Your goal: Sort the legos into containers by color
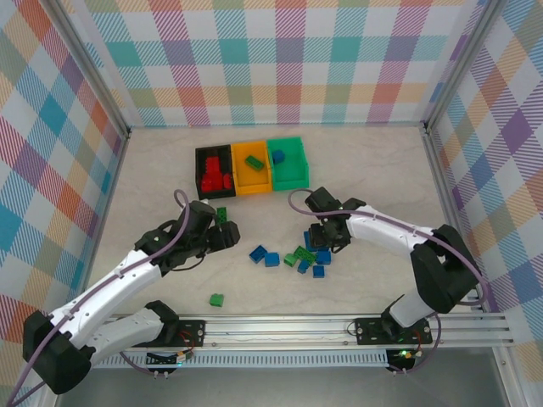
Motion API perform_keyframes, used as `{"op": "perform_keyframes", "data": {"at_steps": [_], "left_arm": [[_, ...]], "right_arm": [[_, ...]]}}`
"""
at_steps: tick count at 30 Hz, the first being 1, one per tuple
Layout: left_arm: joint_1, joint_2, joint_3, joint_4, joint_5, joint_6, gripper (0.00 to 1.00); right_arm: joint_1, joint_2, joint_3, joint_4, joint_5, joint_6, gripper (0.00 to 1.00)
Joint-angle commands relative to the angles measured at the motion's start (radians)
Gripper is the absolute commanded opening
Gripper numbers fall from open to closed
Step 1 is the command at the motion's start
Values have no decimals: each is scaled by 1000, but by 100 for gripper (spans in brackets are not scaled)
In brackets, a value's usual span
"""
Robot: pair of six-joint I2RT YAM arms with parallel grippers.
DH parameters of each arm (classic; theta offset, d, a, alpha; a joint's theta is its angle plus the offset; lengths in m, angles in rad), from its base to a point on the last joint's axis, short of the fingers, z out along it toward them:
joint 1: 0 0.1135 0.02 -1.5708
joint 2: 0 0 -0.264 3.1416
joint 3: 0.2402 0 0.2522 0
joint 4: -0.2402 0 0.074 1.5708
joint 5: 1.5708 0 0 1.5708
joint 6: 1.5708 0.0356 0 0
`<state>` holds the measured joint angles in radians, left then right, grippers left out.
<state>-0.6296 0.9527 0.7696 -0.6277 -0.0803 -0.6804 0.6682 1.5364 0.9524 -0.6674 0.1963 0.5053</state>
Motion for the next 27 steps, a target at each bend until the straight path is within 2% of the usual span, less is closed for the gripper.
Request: {"op": "perform_keyframes", "data": {"at_steps": [1,3,9,12,22,27], "left_arm": [[4,-15,-23,-34,-6,1,80],[4,-15,-23,-36,-6,1,80],[4,4,-16,-12,6,4,80],[4,15,-5,-17,10,5,80],[4,-28,-19,-47,-4,-7,80],[4,-49,-20,-68,-15,-14,80]], "right_arm": [[4,13,23,-10,39,25,53],[4,12,16,-5,36,27,51],[4,17,11,1,30,23,35],[3,-2,18,3,36,8,31],[-13,-51,155,-7,-16,-22,32],[-57,-8,284,21,-64,-61,33]]}}
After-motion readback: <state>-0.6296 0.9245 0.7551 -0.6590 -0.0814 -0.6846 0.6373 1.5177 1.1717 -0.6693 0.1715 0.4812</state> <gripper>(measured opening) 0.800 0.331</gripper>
